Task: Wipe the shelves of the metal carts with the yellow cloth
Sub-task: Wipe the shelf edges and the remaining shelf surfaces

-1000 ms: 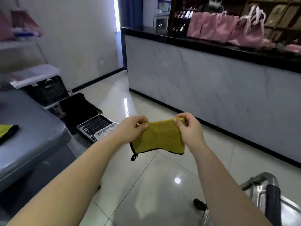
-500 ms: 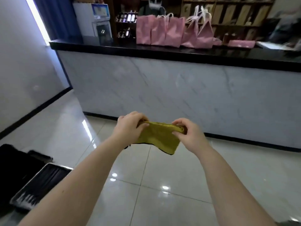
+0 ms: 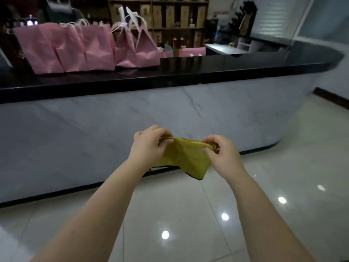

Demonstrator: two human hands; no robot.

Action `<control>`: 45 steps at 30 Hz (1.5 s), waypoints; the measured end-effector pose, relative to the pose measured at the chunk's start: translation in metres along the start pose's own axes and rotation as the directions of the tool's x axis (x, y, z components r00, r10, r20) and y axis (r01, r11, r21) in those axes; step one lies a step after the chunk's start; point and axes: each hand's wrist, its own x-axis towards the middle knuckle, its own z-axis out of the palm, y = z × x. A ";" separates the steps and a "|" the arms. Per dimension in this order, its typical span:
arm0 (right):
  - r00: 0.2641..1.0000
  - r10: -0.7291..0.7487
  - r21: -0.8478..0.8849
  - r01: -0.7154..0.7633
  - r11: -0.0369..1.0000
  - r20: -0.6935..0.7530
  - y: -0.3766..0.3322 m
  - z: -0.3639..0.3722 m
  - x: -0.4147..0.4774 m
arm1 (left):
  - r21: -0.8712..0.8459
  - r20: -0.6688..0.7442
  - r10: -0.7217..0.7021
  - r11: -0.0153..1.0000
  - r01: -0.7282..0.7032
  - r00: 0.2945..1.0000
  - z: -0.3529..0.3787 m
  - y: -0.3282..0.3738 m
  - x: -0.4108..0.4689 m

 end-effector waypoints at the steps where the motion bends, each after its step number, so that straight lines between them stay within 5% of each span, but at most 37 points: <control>1: 0.999 0.019 -0.006 -0.019 1.000 -0.037 0.012 -0.011 0.019 | -0.004 0.013 0.022 1.000 -0.022 1.000 0.012 0.009 0.027; 10: 0.889 0.175 -0.078 -0.228 0.970 -0.424 0.101 -0.118 0.137 | -0.176 0.081 0.264 0.953 -0.247 0.961 0.133 0.104 0.232; 17: 0.651 0.273 -0.060 -0.442 0.895 -0.708 0.192 -0.185 0.173 | -0.378 0.178 0.538 0.811 -0.447 0.824 0.265 0.190 0.347; 24: 0.307 0.372 0.071 -0.679 0.730 -0.876 0.260 -0.240 0.154 | -0.574 0.289 0.794 0.591 -0.566 0.536 0.384 0.302 0.393; 32: -0.094 0.413 0.323 -0.783 0.531 -0.906 0.317 -0.303 0.063 | -0.733 0.368 0.916 0.392 -0.556 0.160 0.497 0.450 0.332; 45: -0.425 0.406 0.583 -0.668 0.463 -0.809 0.422 -0.433 -0.055 | -0.790 0.442 0.869 0.258 -0.556 -0.225 0.625 0.660 0.234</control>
